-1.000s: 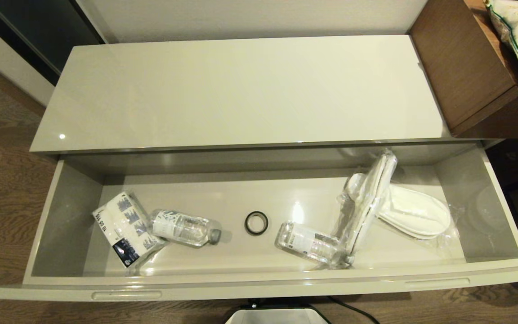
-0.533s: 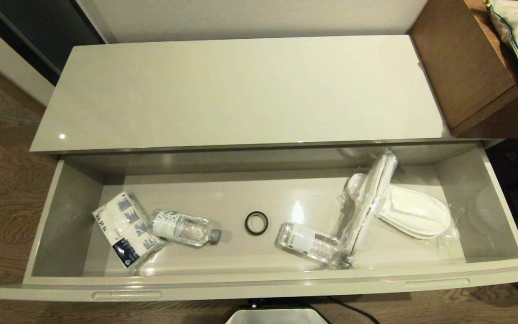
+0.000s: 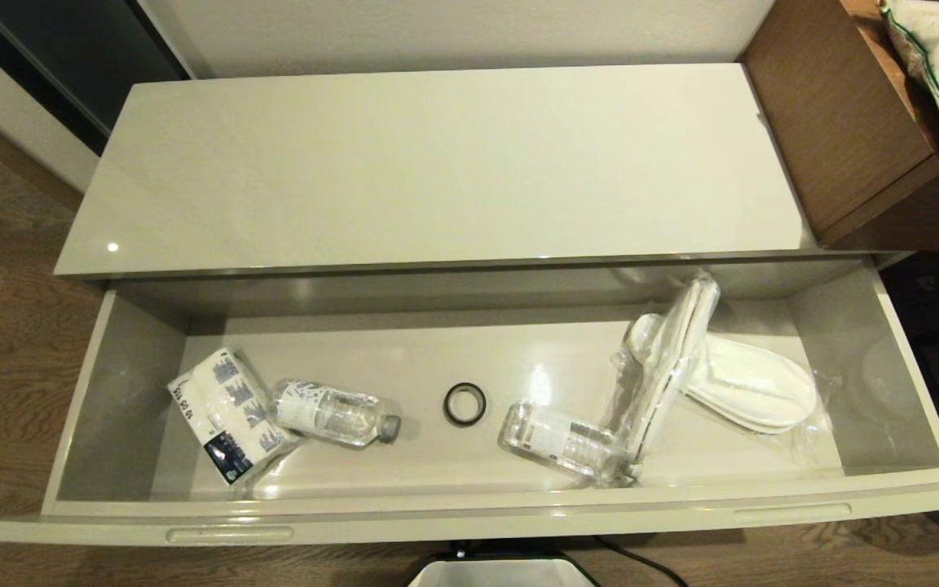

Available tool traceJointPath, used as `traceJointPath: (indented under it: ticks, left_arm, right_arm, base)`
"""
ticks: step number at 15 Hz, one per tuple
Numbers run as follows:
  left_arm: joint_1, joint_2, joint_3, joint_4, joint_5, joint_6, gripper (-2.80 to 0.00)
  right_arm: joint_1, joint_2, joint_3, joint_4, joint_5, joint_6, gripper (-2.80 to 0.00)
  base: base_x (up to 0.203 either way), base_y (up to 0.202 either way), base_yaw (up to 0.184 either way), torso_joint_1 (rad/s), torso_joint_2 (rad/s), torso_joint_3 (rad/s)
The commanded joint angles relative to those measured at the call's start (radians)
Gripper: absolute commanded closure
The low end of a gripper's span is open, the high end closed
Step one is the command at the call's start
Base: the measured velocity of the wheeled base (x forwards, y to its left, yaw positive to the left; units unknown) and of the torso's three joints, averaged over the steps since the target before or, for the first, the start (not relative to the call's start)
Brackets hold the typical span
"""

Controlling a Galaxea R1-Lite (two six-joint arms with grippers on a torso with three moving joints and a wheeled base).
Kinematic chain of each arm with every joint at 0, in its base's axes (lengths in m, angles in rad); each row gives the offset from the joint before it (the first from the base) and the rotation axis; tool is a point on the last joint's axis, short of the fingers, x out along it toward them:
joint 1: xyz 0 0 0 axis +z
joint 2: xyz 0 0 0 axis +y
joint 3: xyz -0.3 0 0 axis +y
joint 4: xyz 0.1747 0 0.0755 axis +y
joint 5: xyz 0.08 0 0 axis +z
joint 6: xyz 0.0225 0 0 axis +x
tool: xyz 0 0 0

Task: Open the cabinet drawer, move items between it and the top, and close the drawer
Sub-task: Close the drawer

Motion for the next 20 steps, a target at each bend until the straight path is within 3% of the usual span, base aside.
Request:
traceJointPath:
  ticks: [1, 5, 8, 10, 14, 18, 20]
  left_arm:
    - [0.0, 0.0, 0.0, 0.0, 0.0, -0.001, 0.0]
    - [0.0, 0.0, 0.0, 0.001, 0.0, 0.001, 0.0]
    - [0.0, 0.0, 0.0, 0.0, 0.0, -0.001, 0.0]
    - [0.0, 0.0, 0.0, 0.0, 0.0, 0.0, 0.0]
    - [0.0, 0.0, 0.0, 0.0, 0.0, 0.001, 0.0]
    - [0.0, 0.0, 0.0, 0.0, 0.0, 0.001, 0.0]
    - [0.0, 0.0, 0.0, 0.001, 0.0, 0.001, 0.0]
  right_arm:
    - [0.001, 0.309, -0.052, 0.087, 0.006, 0.122, 0.0]
    - [0.028, 0.658, 0.066, 0.16, 0.107, 0.303, 0.0]
    - [0.16, 0.862, 0.237, 0.162, 0.164, 0.462, 0.0]
    - [0.269, 0.959, 0.278, 0.097, 0.178, 0.636, 0.0]
    - [0.285, 1.025, 0.338, 0.03, 0.194, 0.671, 0.0]
    - [0.285, 1.069, 0.406, -0.144, 0.188, 0.691, 0.0]
    - [0.285, 1.099, 0.407, -0.15, 0.189, 0.697, 0.0]
  base:
    - [0.0, 0.0, 0.0, 0.0, 0.0, 0.0]
    - [0.0, 0.0, 0.0, 0.0, 0.0, 0.0]
    - [0.0, 0.0, 0.0, 0.0, 0.0, 0.0]
    - [0.0, 0.0, 0.0, 0.0, 0.0, 0.0]
    - [0.0, 0.0, 0.0, 0.0, 0.0, 0.0]
    - [0.0, 0.0, 0.0, 0.0, 0.0, 0.0]
    - [0.0, 0.0, 0.0, 0.0, 0.0, 0.0]
